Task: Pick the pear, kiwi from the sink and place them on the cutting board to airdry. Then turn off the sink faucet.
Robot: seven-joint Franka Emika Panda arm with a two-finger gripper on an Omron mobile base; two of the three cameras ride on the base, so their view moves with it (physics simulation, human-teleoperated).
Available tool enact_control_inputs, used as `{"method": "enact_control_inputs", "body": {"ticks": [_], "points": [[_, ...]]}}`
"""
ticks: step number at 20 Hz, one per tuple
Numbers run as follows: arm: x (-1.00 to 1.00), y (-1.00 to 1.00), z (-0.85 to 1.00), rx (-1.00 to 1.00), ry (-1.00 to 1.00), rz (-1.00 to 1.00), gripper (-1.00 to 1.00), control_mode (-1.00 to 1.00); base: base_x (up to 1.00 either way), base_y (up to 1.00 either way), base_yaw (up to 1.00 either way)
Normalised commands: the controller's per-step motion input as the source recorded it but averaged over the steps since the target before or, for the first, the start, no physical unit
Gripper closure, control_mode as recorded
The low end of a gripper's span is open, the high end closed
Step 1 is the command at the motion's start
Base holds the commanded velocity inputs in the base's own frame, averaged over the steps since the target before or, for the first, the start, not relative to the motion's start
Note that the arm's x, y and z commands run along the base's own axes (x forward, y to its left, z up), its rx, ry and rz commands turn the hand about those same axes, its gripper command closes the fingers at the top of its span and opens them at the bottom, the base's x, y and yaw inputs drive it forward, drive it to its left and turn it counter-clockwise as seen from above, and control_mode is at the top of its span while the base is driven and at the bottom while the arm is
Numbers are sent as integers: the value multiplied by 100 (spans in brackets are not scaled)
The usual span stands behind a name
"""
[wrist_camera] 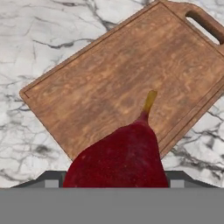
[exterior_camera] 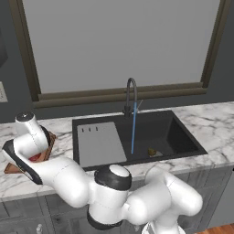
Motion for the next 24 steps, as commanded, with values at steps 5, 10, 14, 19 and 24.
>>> {"method": "enact_control_inputs", "body": {"ticks": [5,10,14,19,24], "points": [[14,11,-20,-1,2,0,100,-100,0,0,0],[14,11,-22,-1,2,0,100,-100,0,0,0],[17,14,-22,-1,2,0,100,-100,0,0,0],[17,14,-24,-2,3,0,100,-100,0,0,0],[17,15,-22,-2,3,0,100,-100,0,0,0]]}}
